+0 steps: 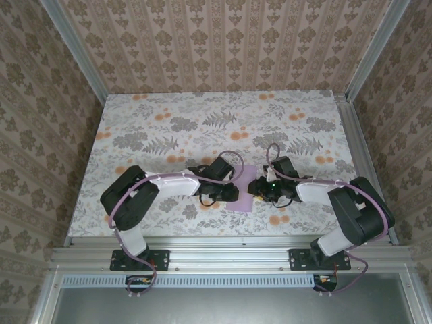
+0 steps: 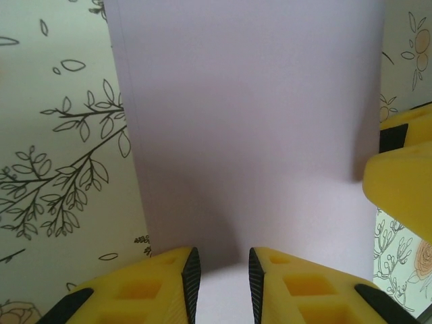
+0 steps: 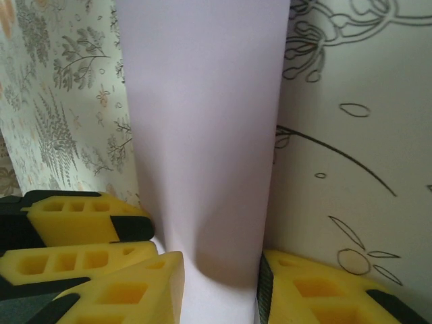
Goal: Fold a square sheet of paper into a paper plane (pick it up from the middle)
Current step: Fold the triangle a second time at the center of the table.
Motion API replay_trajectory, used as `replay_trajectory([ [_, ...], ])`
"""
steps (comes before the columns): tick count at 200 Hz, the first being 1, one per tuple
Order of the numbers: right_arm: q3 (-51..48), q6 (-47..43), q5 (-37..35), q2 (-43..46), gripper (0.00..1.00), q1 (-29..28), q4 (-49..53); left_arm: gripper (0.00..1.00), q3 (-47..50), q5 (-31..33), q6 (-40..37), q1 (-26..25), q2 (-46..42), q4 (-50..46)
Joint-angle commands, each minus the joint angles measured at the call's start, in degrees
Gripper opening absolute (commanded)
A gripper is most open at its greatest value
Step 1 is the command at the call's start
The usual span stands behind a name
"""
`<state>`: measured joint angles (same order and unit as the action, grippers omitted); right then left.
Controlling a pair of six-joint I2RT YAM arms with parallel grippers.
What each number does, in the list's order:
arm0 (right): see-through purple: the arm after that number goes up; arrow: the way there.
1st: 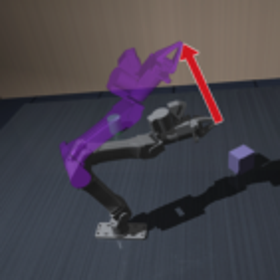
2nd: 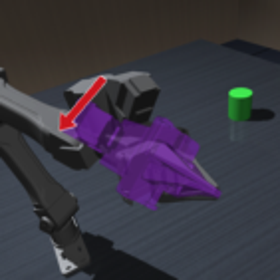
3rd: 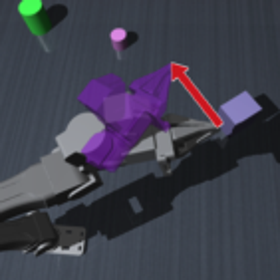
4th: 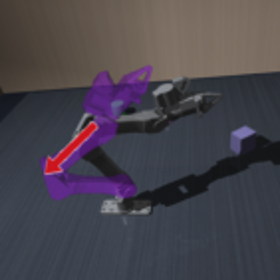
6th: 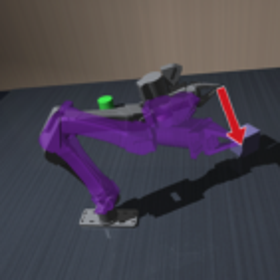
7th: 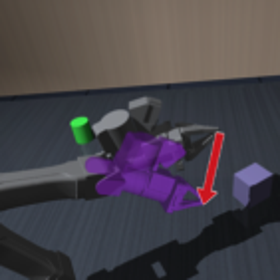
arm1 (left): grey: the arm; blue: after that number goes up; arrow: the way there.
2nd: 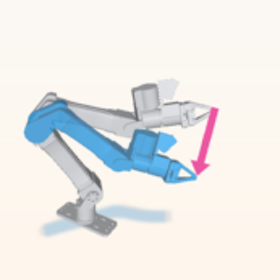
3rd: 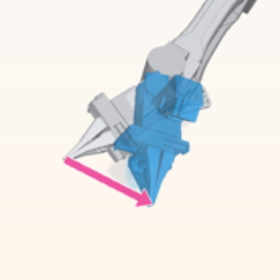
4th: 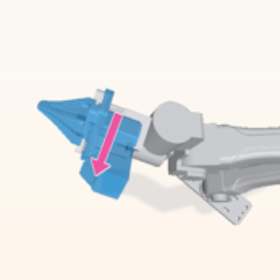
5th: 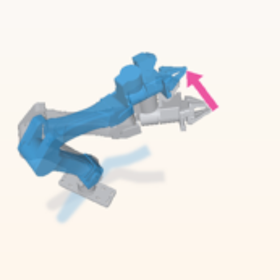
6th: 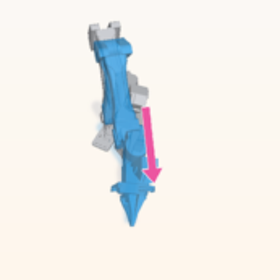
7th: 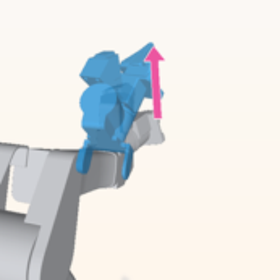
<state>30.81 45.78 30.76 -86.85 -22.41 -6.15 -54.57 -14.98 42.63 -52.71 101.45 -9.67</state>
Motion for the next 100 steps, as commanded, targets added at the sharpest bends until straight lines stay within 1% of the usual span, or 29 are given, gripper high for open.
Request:
replay_trajectory([
  [1, 1.1, 1.58, 2.41, 0.82, 0.36, -0.55, -1.27, 0.29, 0.68, 0.92, -1.59, 0.73, 1.56, -3.25],
  [39, -0.17, 3.89, 3.98, 1.42, 0.36, -1.25, -4.26, 0.29, 0.95, 0.47, -1.6, 1.0, 1.3, -2.9],
  [73, -1.68, 6.12, 4.4, -0.59, 0.36, -2.28, -8.6, 0.29, 1.5, -1.14, -0.89, 1.23, 0.42, -1.16],
  [100, -1.97, 6.97, 4.39, -1.46, 0.35, -3.05, -10.03, 0.29, 2.04, -2.24, -0.2, 1.51, -1.09, -0.12],
])
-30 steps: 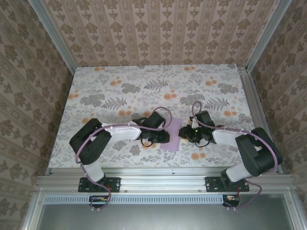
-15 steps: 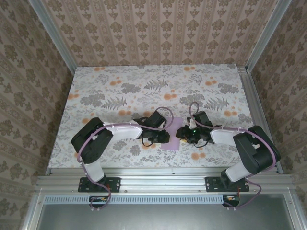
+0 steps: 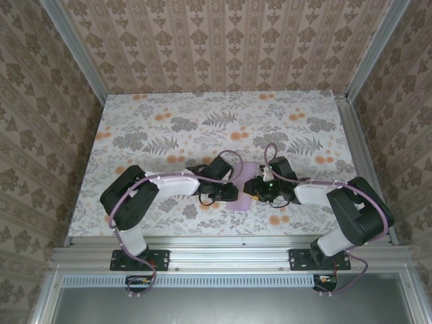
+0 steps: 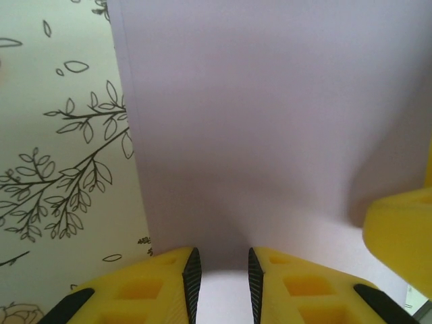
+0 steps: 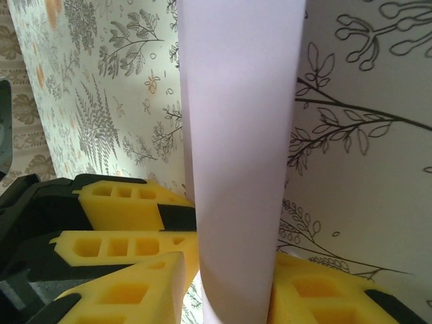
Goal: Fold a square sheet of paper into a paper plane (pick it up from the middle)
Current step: Fold the triangle a second time at the center of the table.
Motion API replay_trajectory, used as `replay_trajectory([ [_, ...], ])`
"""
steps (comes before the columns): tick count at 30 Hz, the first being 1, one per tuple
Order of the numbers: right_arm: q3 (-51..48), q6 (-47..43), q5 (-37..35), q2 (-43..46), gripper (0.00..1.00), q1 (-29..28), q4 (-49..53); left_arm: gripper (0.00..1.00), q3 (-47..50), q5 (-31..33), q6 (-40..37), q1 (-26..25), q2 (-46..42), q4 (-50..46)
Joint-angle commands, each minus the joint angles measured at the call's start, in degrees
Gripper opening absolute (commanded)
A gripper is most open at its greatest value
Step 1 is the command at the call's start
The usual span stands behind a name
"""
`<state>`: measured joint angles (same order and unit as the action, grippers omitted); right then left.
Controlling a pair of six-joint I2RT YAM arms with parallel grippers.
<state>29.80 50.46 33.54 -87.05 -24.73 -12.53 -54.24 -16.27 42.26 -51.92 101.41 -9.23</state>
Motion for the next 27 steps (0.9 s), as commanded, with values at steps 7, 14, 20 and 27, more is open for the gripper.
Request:
replay_trajectory([
  [7, -1.22, 3.02, 2.06, -1.31, 0.27, -0.85, -5.22, 0.33, 1.81, -2.82, 0.37, 1.63, -4.03, -0.3],
  [14, -0.95, 3.62, 2.47, -0.74, 0.13, -0.86, -6.65, 0.52, 2.24, -2.93, 0.85, 3.08, -9.68, -0.73],
  [20, 0.41, 4.49, 3.37, 1.82, 0.08, -0.85, -6.96, 0.65, 3.4, -2.1, 0.54, 4.97, -15.73, -3.77],
  [27, 1.83, 8.69, 4.96, 2.88, 0.07, -0.8, -11.81, 0.69, 7.58, -3.41, 3.08, 7.59, -22.76, -2.6],
])
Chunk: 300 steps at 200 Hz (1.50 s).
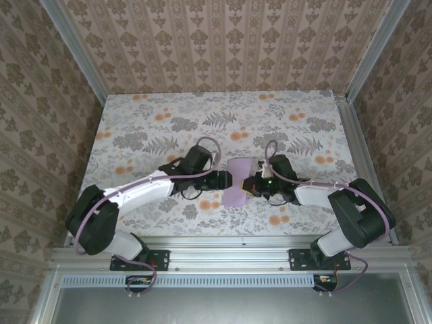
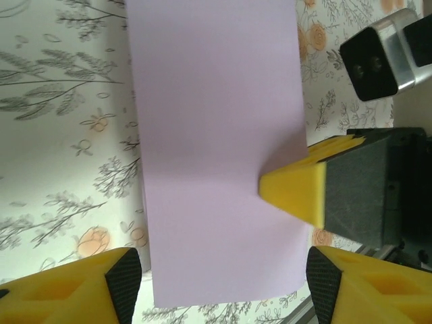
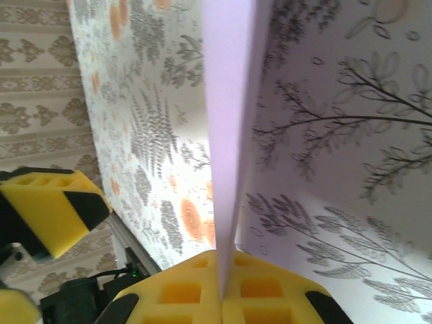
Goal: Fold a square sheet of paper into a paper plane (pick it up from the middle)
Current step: Fold the triangle a second time at the center of the table.
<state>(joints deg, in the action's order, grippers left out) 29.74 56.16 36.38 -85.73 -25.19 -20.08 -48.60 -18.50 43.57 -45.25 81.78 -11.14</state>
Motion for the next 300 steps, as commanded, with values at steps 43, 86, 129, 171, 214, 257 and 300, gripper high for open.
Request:
replay_trajectory([
  [43, 3.3, 7.25, 1.91, 2.85, 0.06, -0.12, -8.72, 0.71, 6.29, -1.31, 5.83, 2.54, -10.53, 1.31],
  [86, 3.64, 9.64, 1.5, 3.57, 0.05, 0.05, -11.44, 0.72, 10.42, -3.53, 11.65, 2.92, -13.53, 7.55],
  [129, 3.31, 12.56, 1.67, 2.99, 0.04, 0.22, -15.52, 0.72, 13.11, -4.24, 15.81, 2.92, -15.03, 13.04],
  [171, 3.22, 14.04, 2.1, 3.03, 0.03, 0.23, -17.41, 0.71, 13.44, -4.54, 17.06, 2.8, -13.77, 15.37],
  [214, 2.61, 13.98, 2.28, 3.02, 0.03, 0.23, -17.79, 0.65, 12.17, -5.05, 17.09, 2.86, -13.45, 17.01],
  [257, 2.35, 13.71, 2.56, 3.2, 0.03, 0.23, -17.63, 0.52, 11.33, -5.01, 15.95, 3.25, -12.52, 16.09],
  [300, 2.44, 14.01, 3.19, 3.38, 0.03, 0.21, -18.16, 0.37, 10.72, -5.26, 14.88, 4.65, -12.1, 15.78],
])
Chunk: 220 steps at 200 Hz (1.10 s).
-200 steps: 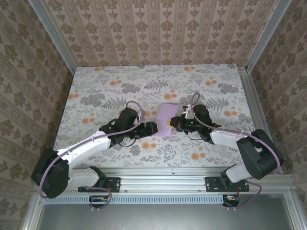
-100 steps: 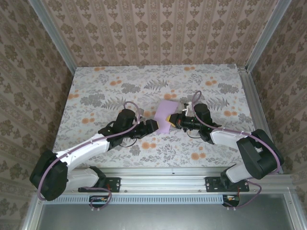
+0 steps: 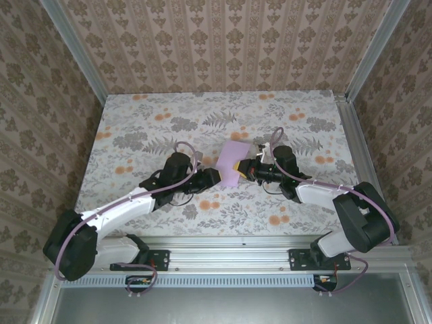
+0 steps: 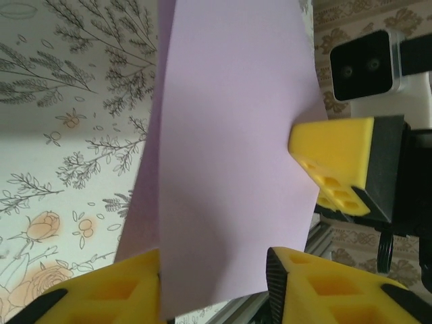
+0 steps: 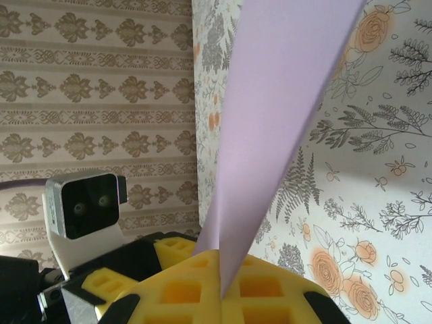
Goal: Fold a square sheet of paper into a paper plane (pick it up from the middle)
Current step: Fold the triangle a second time at the center of the table.
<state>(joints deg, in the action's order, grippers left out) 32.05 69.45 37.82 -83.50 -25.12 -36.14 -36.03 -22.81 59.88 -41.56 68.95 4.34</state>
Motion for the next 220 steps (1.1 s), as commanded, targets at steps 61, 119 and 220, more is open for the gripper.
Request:
replay_trajectory([
  [61, -0.15, 0.02, 2.44, 0.48, 0.03, 0.16, -2.0, 0.16, -2.7, -2.12, -3.2, 2.03, 1.47, -1.8],
  [119, 1.97, -4.43, 2.96, -1.56, 0.14, 0.08, 3.43, 0.05, -3.51, -1.28, -4.95, 1.24, 1.53, -5.18],
  [220, 8.95, -21.78, 0.67, -8.19, 0.37, 1.25, 26.43, 0.06, -5.26, 7.29, -9.53, -5.07, 6.0, -16.85],
])
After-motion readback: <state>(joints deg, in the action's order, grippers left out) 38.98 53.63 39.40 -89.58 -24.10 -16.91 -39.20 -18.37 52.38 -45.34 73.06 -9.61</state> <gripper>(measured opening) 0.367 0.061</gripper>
